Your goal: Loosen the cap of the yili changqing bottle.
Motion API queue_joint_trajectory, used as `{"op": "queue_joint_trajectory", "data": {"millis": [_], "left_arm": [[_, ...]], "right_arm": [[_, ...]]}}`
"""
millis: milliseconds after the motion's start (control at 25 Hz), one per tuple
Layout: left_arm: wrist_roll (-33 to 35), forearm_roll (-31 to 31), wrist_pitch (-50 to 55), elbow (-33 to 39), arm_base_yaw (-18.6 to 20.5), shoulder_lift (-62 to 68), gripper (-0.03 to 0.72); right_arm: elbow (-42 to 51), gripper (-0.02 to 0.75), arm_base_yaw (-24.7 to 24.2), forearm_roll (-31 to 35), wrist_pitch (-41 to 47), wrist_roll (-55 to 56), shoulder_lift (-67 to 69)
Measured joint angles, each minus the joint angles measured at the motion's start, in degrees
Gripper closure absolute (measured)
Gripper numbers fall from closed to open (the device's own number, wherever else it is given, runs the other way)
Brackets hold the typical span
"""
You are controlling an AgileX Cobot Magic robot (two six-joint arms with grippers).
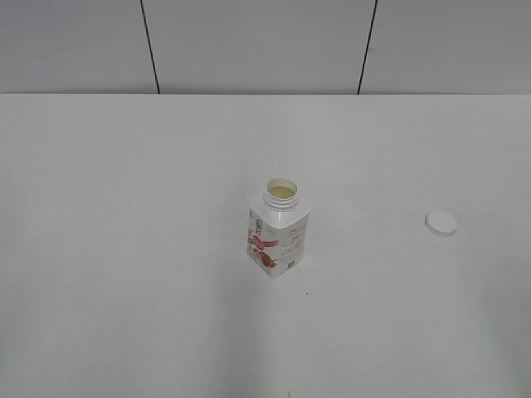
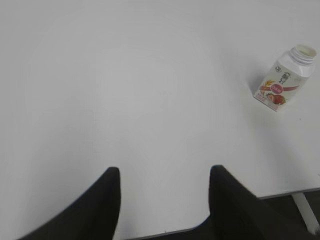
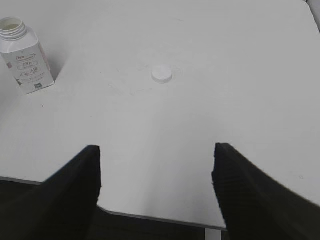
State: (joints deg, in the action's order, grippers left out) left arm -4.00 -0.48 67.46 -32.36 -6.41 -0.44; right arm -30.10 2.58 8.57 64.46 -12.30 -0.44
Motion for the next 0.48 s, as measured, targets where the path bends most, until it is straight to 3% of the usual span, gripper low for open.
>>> {"op": "queue_joint_trajectory", "data": {"millis": [480], "left_arm": [[0.22, 0.00, -6.67, 2.64, 0.00, 0.00, 0.326]], "right_arm": [[0.58, 0.186, 0.00, -0.05, -1.15, -0.07, 0.00]]}}
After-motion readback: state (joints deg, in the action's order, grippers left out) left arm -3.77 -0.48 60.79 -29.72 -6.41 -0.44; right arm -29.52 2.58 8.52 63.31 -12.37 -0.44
